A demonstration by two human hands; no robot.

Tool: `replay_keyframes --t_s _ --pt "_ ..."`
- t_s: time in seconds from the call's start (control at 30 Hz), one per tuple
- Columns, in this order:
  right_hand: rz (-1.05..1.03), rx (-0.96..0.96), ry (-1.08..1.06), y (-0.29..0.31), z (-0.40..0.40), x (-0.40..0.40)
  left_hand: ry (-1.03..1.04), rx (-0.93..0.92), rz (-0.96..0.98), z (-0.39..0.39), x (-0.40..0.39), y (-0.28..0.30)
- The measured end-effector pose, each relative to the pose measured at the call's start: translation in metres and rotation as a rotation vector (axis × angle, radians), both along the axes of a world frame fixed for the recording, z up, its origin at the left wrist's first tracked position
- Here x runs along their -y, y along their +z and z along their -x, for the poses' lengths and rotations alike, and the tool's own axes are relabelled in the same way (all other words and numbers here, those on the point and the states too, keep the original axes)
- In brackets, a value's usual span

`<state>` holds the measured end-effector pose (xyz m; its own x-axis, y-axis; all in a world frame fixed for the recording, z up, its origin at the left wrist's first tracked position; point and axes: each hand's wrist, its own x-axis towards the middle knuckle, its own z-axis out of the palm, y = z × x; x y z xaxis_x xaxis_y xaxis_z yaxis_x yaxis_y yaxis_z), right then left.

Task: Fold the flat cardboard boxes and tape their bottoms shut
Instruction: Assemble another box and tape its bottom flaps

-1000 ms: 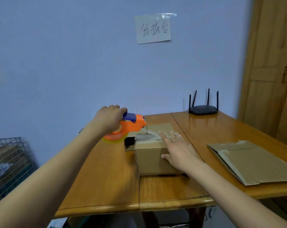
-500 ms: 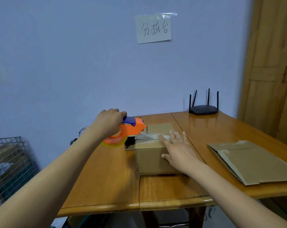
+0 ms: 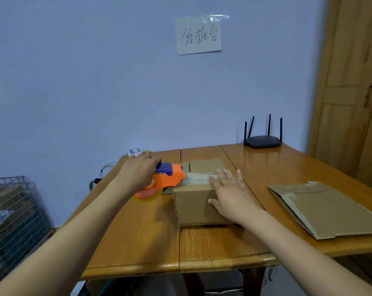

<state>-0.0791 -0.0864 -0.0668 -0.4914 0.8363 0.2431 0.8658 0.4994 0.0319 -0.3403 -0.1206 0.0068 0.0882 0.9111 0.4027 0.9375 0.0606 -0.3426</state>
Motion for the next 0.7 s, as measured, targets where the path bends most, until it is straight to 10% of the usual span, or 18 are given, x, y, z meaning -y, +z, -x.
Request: replay_keyframes --t_s 0.7 --pt "0.077 0.079 0.090 0.014 0.034 -0.002 -0.009 0.111 0.027 0.004 0.002 -0.016"
